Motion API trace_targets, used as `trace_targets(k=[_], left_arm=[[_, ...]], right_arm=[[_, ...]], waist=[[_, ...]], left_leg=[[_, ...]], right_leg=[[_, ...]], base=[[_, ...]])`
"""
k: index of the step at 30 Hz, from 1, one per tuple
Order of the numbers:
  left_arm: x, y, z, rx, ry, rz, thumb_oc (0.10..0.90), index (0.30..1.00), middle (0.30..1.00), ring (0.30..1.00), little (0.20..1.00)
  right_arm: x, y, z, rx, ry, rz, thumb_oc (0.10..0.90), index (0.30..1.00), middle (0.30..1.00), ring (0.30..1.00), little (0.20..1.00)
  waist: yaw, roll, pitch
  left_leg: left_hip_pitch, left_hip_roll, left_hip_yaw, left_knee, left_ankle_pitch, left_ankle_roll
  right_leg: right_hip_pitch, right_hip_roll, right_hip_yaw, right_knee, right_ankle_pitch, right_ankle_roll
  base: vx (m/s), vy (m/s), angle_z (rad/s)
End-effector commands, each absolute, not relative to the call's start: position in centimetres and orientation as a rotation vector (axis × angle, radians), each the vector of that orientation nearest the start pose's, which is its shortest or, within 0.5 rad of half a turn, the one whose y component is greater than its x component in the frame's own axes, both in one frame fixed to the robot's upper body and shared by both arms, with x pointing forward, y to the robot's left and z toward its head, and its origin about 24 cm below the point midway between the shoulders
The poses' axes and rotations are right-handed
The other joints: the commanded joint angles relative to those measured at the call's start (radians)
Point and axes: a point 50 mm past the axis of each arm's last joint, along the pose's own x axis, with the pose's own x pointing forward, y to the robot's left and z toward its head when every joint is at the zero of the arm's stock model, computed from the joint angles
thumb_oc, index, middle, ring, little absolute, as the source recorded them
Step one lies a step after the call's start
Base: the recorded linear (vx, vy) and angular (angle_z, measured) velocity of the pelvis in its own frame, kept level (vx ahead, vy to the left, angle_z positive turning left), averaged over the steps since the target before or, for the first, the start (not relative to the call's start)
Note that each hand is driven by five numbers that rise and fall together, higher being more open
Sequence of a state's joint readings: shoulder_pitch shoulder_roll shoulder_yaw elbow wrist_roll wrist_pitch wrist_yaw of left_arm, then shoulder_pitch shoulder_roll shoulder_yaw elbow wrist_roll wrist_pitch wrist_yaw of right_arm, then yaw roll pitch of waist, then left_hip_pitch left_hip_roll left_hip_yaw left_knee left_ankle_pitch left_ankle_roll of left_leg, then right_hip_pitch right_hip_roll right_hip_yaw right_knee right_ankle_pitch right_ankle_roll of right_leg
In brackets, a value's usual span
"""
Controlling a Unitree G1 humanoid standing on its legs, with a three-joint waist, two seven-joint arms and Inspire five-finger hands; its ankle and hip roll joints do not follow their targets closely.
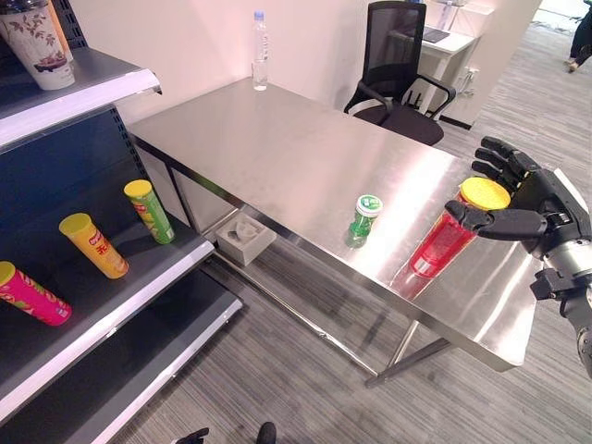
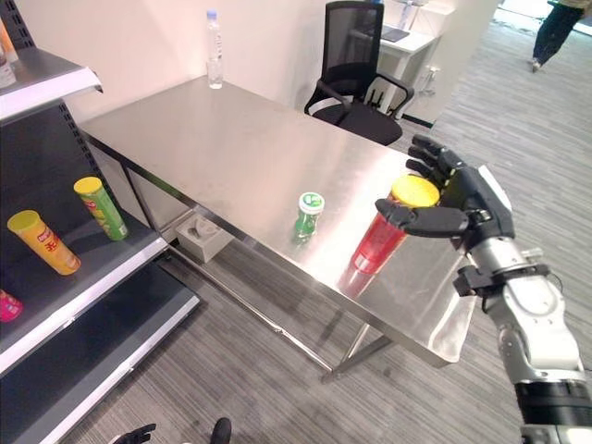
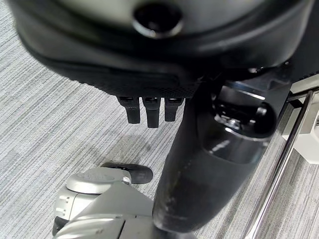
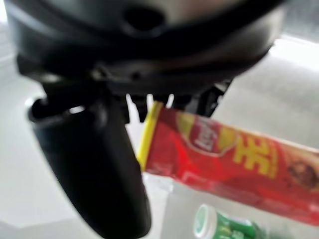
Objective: Put the goods on the table back onto the shelves and tidy them up.
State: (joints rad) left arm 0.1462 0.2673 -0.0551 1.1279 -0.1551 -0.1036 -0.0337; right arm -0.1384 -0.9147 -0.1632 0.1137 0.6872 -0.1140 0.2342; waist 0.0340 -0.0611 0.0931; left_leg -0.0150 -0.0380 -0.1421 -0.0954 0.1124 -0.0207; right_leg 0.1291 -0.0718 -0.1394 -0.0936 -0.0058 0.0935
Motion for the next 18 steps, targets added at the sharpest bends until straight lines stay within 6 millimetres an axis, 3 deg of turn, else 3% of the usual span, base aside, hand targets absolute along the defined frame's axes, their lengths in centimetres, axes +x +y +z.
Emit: trace_targets(k=[1, 14, 15, 16, 18], left_arm=[[7.5, 25.0, -15.5, 0.127, 1.115, 0.141, 0.8, 0.9, 0.9, 0.9, 0.9], [7.5, 25.0, -15.5, 0.125, 1.118, 0.138, 0.8, 0.9, 0.9, 0.9, 0.9], [7.5, 25.0, -15.5, 0.124, 1.12, 0.136, 0.8, 0.9, 0.9, 0.9, 0.9], [7.5, 25.0, -15.5, 0.124, 1.12, 0.136, 0.8, 0.9, 0.9, 0.9, 0.9], [7.5, 25.1, -15.5, 0.127, 1.12, 0.136, 0.8, 0.9, 0.9, 0.9, 0.9]], right_arm=[[26.3, -32.7, 22.0, -0.262, -0.446, 0.029, 0.8, 0.9, 0.9, 0.9, 0.9], [26.2, -33.1, 20.9, -0.299, -0.376, 0.017, 0.8, 0.9, 0.9, 0.9, 0.9], [26.2, -33.2, 20.8, -0.303, -0.369, 0.017, 0.718, 0.778, 0.778, 0.778, 0.778], [26.2, -33.2, 20.8, -0.303, -0.369, 0.017, 0.679, 0.719, 0.719, 0.719, 0.719], [26.3, -33.3, 20.6, -0.315, -0.355, 0.014, 0.494, 0.441, 0.441, 0.441, 0.441]], waist=[[0.041, 0.006, -0.06], [0.034, 0.002, -0.054], [0.034, 0.002, -0.054], [0.034, 0.002, -0.054], [0.033, 0.001, -0.053]], left_leg=[[0.077, 0.05, 0.055, 0.008, -0.154, -0.062], [0.082, 0.056, 0.062, 0.008, -0.156, -0.061], [0.082, 0.056, 0.062, 0.008, -0.156, -0.06], [0.082, 0.056, 0.062, 0.008, -0.156, -0.06], [0.082, 0.056, 0.064, 0.008, -0.156, -0.061]], right_leg=[[-0.029, -0.024, -0.006, 0.006, 0.004, 0.09], [-0.031, -0.022, 0.004, 0.006, 0.005, 0.09], [-0.032, -0.023, 0.005, 0.006, 0.005, 0.09], [-0.032, -0.023, 0.005, 0.006, 0.005, 0.09], [-0.031, -0.023, 0.006, 0.006, 0.004, 0.09]], base=[[0.0, 0.0, 0.0], [0.0, 0.0, -0.02], [0.0, 0.0, 0.0], [0.0, 0.0, 0.0], [0.0, 0.0, 0.0]])
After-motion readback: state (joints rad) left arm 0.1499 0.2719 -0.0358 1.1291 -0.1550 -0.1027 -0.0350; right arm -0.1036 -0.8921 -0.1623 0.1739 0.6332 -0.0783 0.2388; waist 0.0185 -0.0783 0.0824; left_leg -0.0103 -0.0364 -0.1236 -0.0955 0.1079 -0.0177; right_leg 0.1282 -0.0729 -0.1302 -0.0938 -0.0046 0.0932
